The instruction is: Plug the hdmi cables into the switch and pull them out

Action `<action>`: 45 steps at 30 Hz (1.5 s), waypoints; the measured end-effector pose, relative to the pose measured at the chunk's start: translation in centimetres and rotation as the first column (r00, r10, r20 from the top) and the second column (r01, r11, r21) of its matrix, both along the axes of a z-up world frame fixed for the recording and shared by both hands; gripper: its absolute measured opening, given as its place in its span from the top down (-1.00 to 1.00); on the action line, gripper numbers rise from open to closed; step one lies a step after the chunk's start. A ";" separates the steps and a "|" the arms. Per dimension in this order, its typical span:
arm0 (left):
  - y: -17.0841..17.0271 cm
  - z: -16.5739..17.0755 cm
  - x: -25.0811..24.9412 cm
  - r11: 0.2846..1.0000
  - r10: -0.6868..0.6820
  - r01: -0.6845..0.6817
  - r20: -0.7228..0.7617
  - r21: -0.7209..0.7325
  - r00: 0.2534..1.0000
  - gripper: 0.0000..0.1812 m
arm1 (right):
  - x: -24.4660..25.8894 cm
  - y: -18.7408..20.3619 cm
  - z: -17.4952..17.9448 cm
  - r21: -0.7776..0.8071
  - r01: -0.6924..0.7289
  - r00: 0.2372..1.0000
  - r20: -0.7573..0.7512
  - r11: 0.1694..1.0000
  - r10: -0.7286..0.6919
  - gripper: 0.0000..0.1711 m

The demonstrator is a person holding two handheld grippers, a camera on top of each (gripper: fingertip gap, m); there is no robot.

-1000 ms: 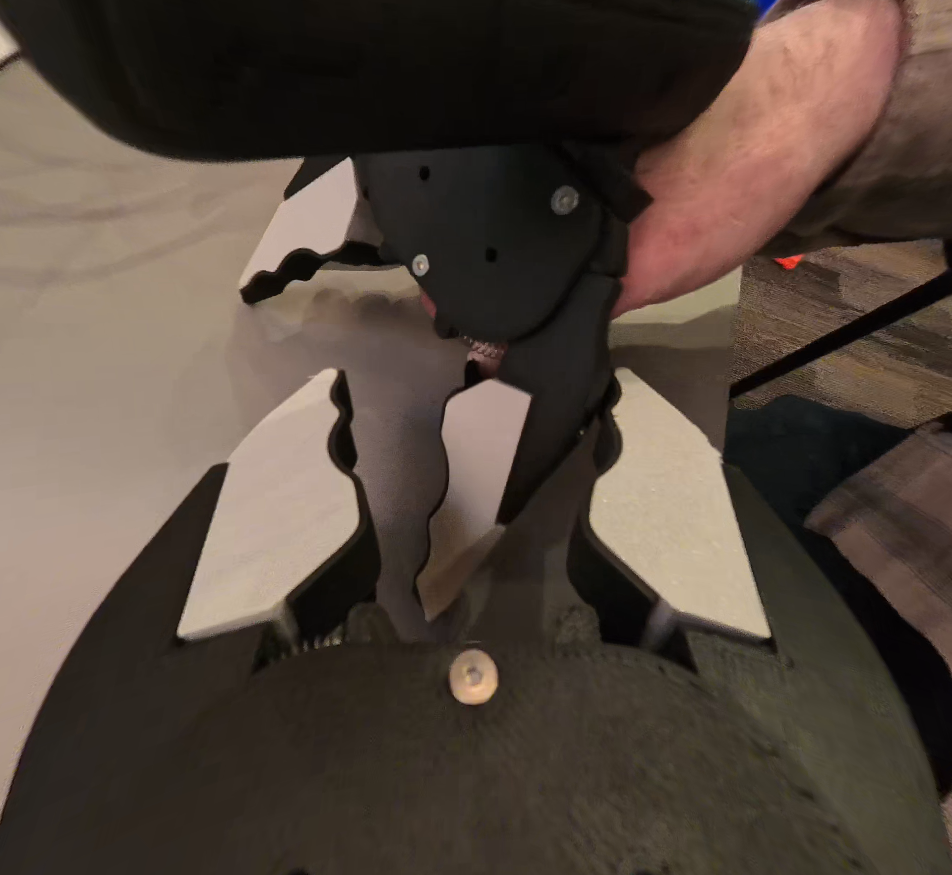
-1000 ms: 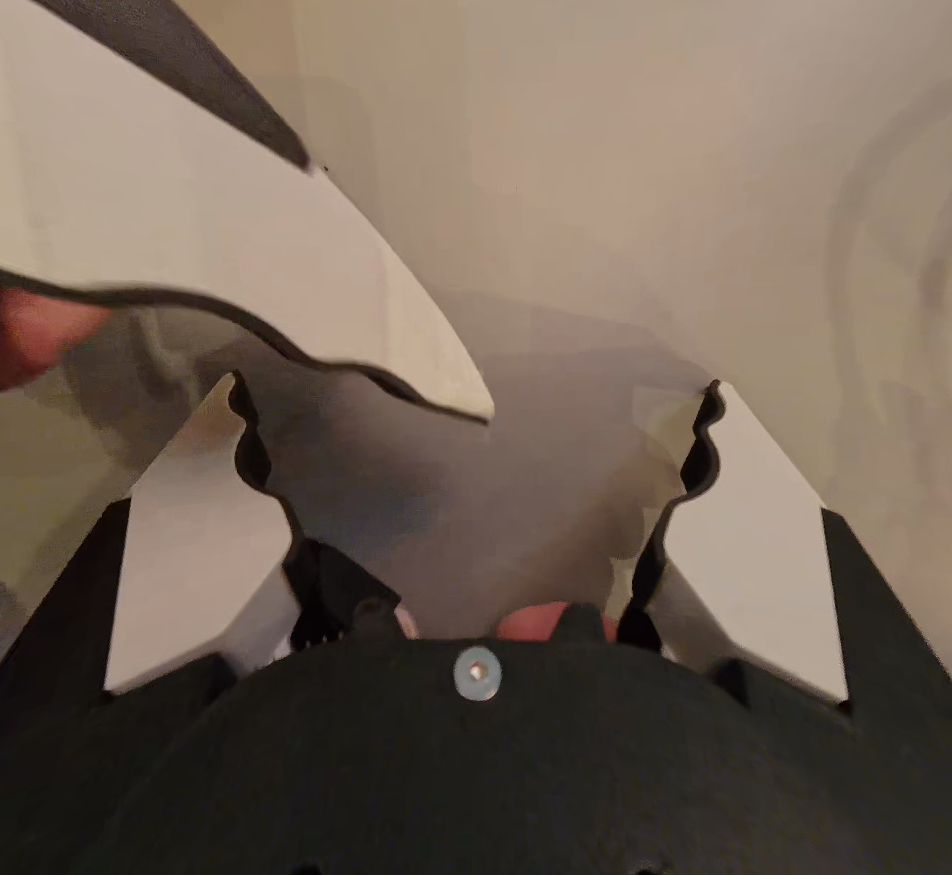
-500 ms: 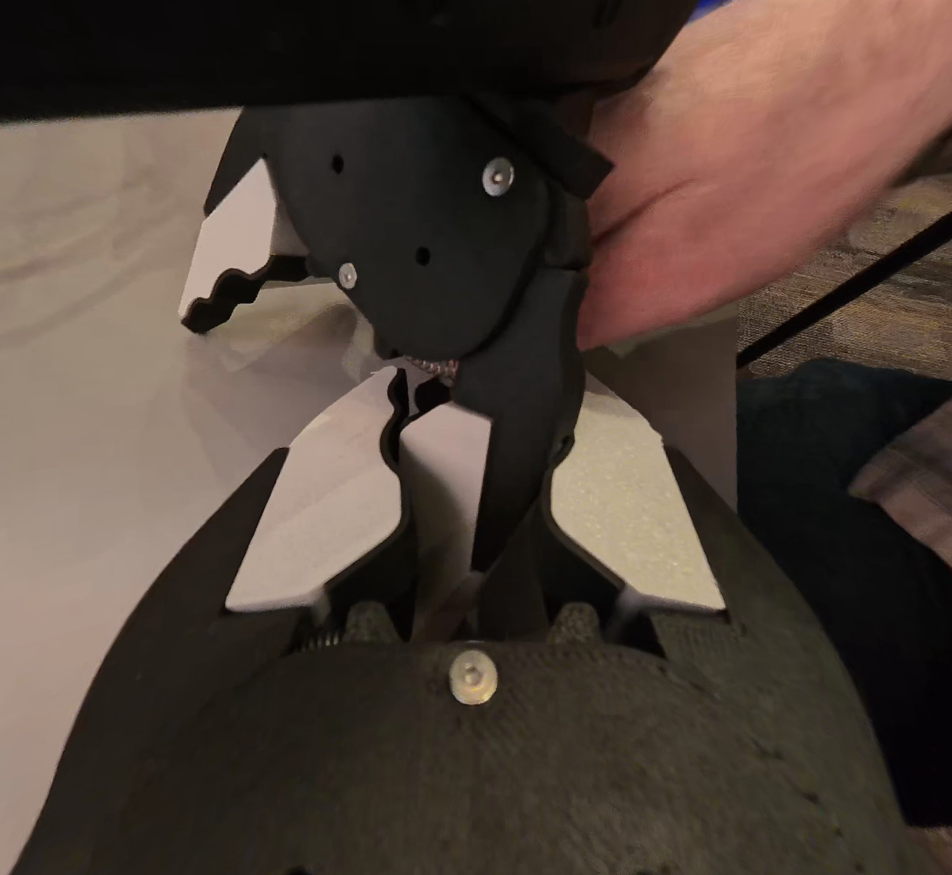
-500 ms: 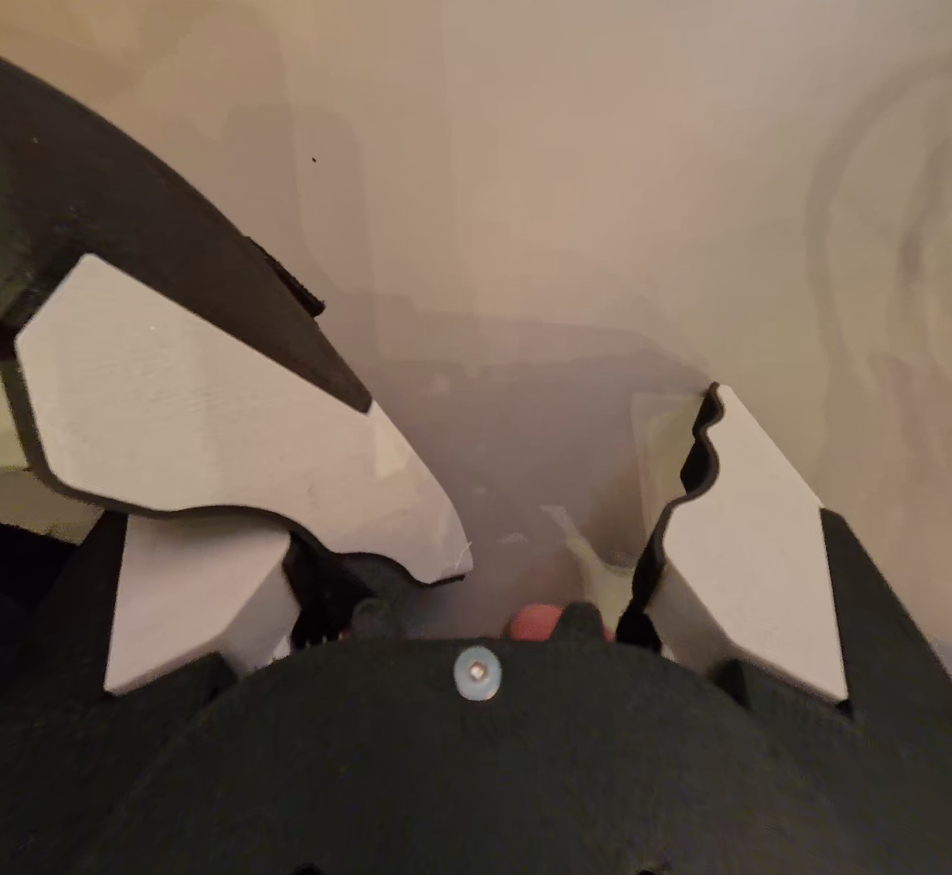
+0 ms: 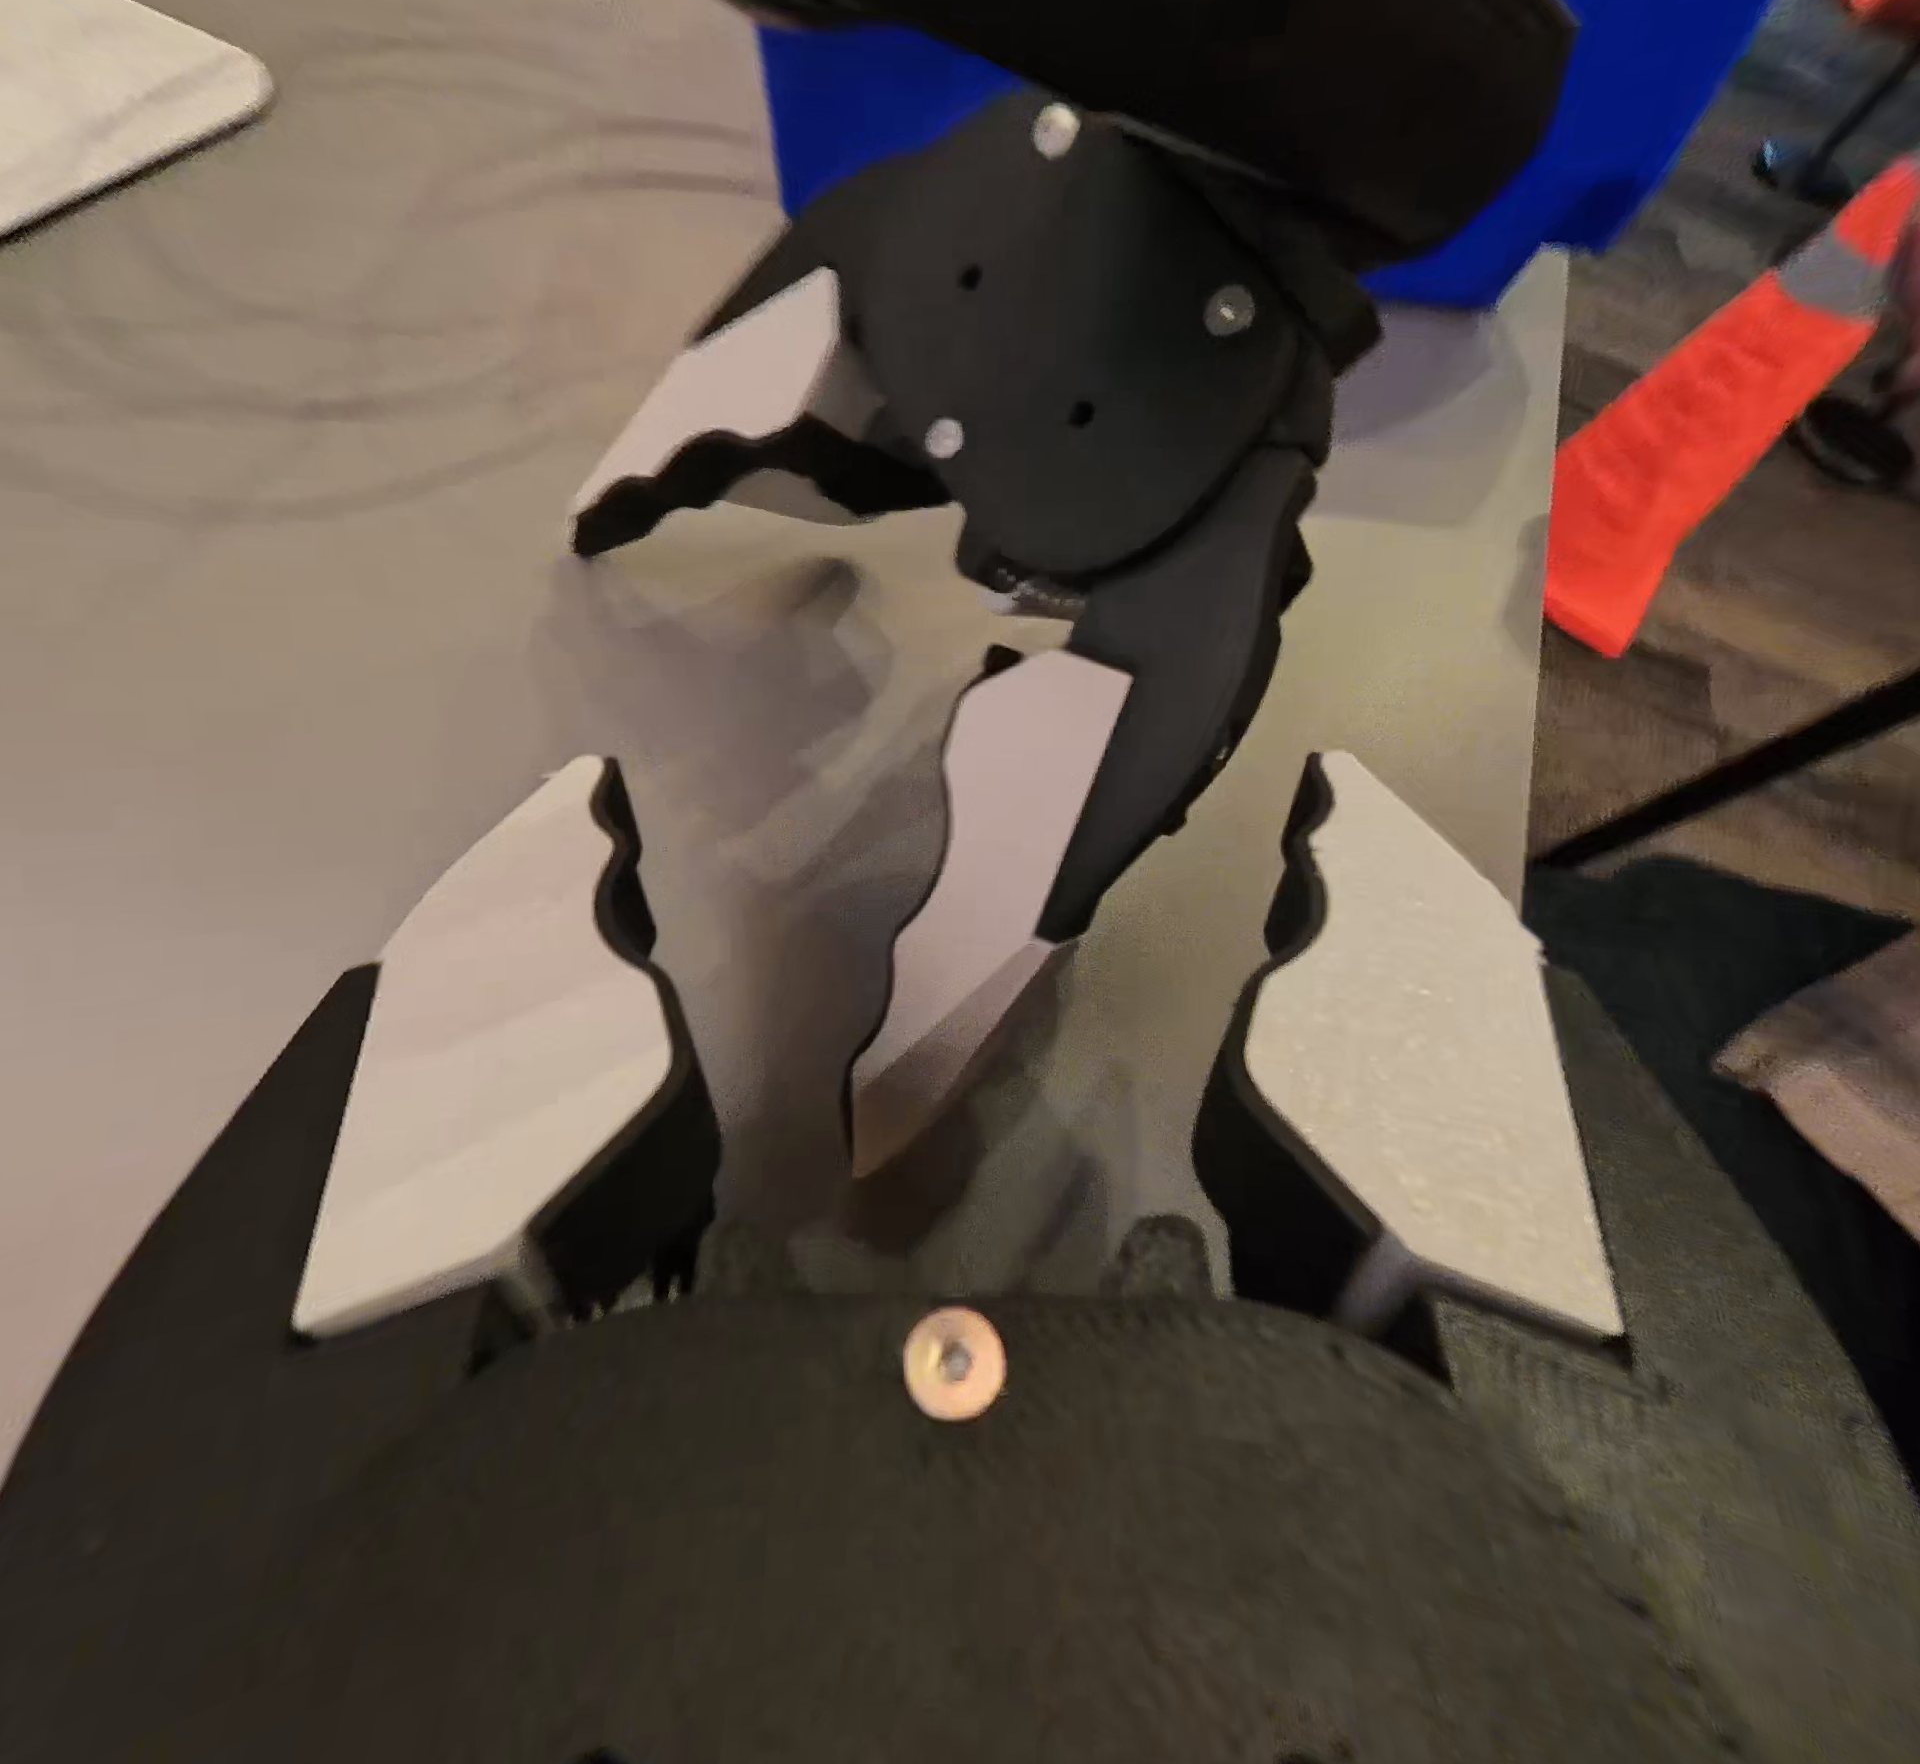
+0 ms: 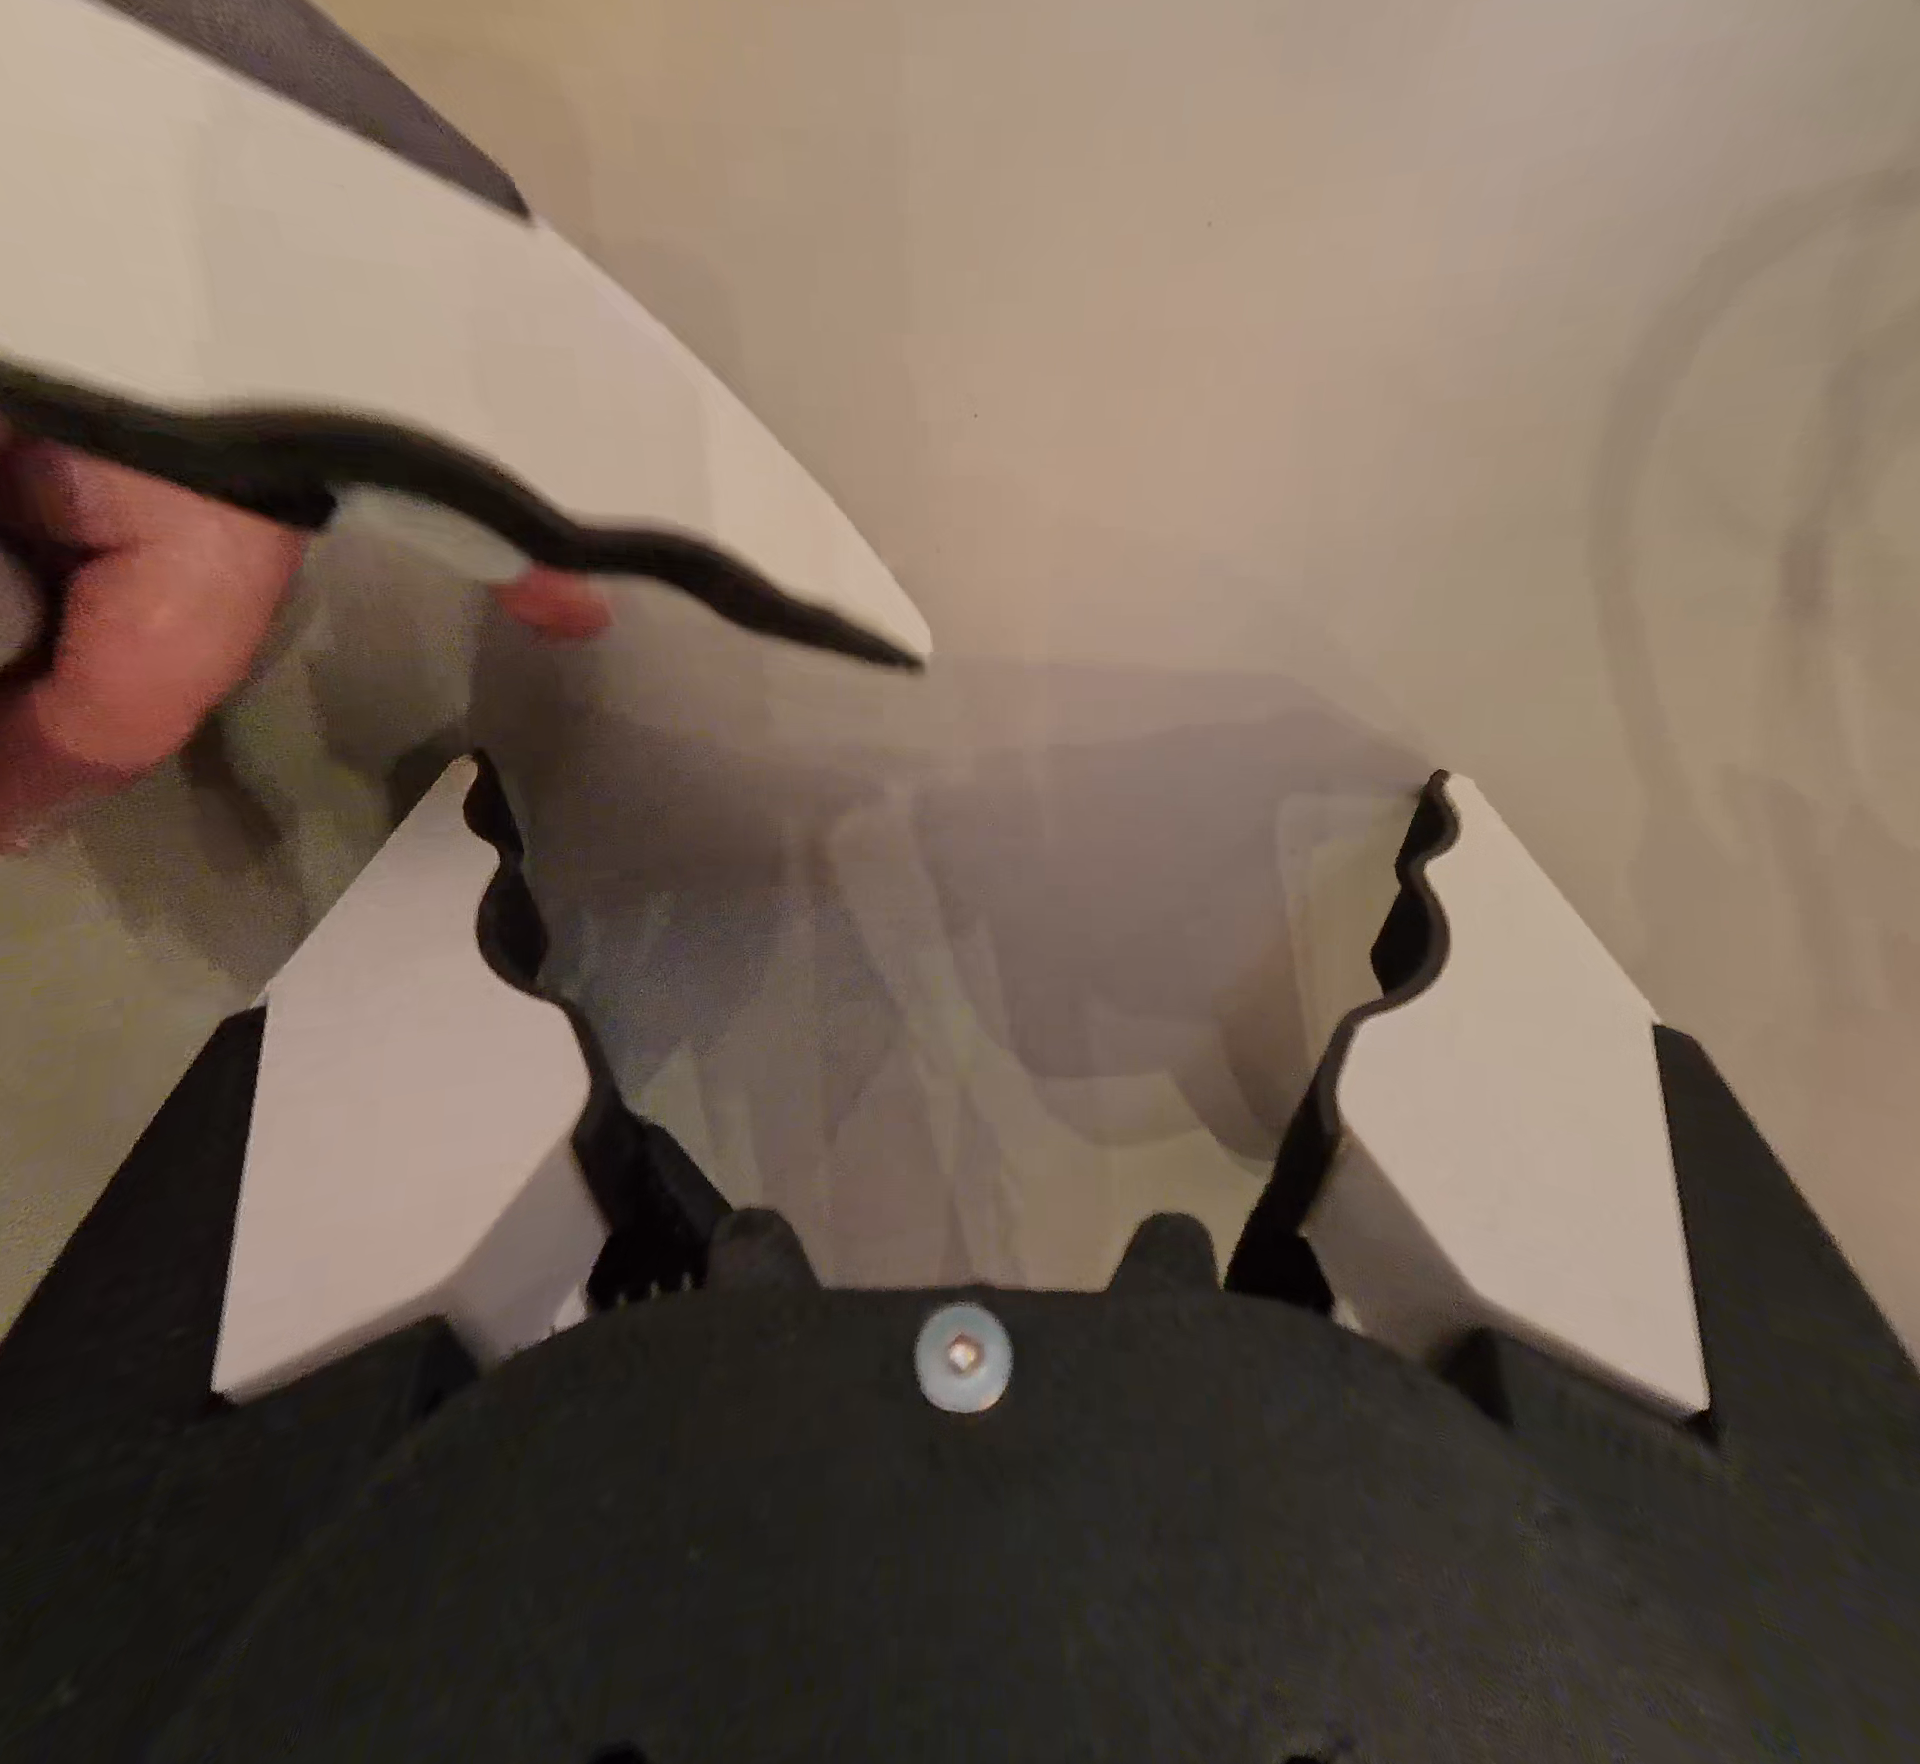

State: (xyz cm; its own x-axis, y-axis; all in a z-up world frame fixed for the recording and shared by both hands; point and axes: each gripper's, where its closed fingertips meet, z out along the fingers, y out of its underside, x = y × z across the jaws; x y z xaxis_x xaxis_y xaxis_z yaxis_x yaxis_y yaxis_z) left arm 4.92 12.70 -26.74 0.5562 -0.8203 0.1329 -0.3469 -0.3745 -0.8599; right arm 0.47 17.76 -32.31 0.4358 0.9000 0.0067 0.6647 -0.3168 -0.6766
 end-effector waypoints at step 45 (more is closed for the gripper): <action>1.1 0.4 -1.8 0.975 0.114 -0.068 0.213 -0.211 0.970 -0.27 | 0.2 0.8 0.2 0.009 0.037 0.999 -0.017 0.999 -0.037 -0.71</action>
